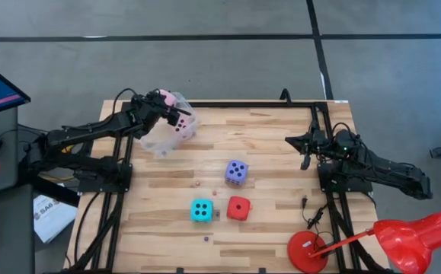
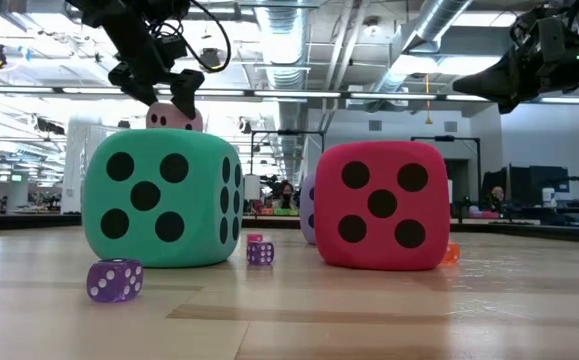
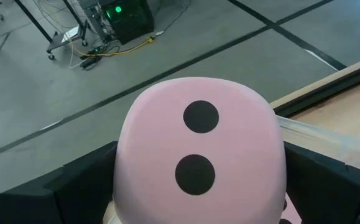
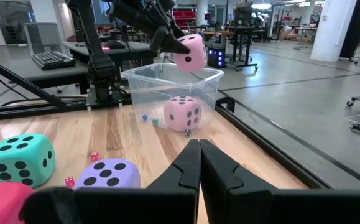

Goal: Pick & Place Dice
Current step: Put the large pink dice into the transparent container

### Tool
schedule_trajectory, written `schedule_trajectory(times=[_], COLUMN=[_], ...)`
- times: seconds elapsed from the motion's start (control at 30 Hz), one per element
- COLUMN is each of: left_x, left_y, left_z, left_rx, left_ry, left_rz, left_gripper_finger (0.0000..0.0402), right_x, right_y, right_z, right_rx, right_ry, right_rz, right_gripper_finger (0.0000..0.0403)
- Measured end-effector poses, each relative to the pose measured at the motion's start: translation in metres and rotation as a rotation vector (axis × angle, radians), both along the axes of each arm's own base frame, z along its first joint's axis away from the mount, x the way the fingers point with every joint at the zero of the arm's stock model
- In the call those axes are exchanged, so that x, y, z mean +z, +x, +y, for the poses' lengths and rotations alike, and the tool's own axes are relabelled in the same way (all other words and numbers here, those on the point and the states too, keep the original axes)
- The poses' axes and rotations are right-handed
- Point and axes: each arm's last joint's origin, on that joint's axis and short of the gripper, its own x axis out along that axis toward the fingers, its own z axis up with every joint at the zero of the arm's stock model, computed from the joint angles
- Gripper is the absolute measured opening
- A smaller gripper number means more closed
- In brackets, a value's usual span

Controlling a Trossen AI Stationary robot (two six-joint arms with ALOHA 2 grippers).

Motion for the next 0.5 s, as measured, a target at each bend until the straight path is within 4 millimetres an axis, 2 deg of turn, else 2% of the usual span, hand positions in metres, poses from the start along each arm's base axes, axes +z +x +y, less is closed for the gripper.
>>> schedule_trajectory(times=[0.5], left_x=[-0.0001], left_y=[0.0], left_z=[0.0], left_rx=[0.026], left_ry=[-0.008], left_rz=[-0.049], left_gripper_finger=[0.04], right_x=[0.0], right_y=[0.0], right_z=[0.0], right_rx=[0.0], right_ry=[0.0], right_rz=[0.0], right_gripper_finger=[0.0])
